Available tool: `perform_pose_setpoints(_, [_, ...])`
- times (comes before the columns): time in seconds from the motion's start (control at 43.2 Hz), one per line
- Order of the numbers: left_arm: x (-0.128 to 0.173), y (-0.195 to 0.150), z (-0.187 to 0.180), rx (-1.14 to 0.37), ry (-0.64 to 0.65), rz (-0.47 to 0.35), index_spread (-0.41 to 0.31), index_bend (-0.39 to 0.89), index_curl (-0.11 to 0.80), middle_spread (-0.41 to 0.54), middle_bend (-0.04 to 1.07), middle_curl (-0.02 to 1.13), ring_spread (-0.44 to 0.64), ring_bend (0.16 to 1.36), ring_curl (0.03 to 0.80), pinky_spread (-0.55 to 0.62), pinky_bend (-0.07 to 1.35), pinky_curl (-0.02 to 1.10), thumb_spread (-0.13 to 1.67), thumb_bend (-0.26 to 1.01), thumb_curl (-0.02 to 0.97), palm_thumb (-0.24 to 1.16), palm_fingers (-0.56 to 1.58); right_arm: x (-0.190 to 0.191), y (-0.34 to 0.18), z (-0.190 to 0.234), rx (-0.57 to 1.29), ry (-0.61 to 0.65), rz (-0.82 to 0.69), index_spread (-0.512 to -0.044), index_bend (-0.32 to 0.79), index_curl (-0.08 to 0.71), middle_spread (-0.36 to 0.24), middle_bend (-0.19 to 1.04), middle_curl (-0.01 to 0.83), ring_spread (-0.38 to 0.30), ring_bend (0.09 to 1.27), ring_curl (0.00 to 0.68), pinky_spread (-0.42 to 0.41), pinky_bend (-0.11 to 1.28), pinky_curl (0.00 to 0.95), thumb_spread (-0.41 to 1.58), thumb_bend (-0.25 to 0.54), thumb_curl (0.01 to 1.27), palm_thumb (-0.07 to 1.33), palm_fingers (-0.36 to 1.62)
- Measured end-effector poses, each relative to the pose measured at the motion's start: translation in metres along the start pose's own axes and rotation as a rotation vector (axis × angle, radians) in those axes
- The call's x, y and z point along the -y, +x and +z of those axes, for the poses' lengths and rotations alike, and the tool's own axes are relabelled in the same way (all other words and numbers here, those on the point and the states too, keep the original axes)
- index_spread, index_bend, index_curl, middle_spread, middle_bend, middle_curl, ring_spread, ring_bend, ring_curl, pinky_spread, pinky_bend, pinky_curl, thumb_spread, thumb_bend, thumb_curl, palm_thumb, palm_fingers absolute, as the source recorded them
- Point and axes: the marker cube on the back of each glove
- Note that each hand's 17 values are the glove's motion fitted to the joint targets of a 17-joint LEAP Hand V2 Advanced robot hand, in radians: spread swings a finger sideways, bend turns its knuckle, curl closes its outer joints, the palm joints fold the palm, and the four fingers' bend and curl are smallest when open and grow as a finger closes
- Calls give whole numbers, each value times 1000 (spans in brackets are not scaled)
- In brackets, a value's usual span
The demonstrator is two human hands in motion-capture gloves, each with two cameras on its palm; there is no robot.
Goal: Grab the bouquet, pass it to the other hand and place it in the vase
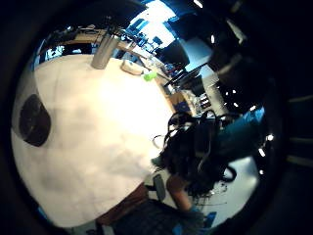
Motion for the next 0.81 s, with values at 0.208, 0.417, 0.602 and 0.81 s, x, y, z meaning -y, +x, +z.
perform_pose_setpoints(0.208, [7,11,-2,-120,84,-58,-27,33,213,-146,331,388,-77,632,311,-14,472,381,817,47,385,432,901,2,-8,30,99,3,-1,-220,247,555,-179,598,528,-225,760,484,-333,481,406,72,-34,777,1001,1382])
perform_pose_setpoints(0.417, [14,14,-1,-189,82,-145,-159,67,200,-283,421,453,-293,655,363,-276,591,432,691,75,479,689,1219,8,-13,45,187,10,-106,-252,209,555,-180,610,533,-224,733,483,-332,512,419,160,-33,782,995,1361])
perform_pose_setpoints(0.602, [17,12,-3,-186,100,-134,-269,199,261,-347,499,484,-349,734,409,-371,576,434,370,17,570,795,1402,5,-12,50,214,3,-4,-262,187,552,-177,604,532,-224,732,484,-333,513,419,215,-32,783,990,1355])
perform_pose_setpoints(0.81, [22,18,-8,-119,115,-111,-328,217,337,-365,577,509,-367,764,438,-401,582,435,226,-31,632,823,1417,8,-10,51,204,-25,-1,-271,177,544,-171,600,532,-223,736,487,-327,514,415,247,-32,783,994,1346])
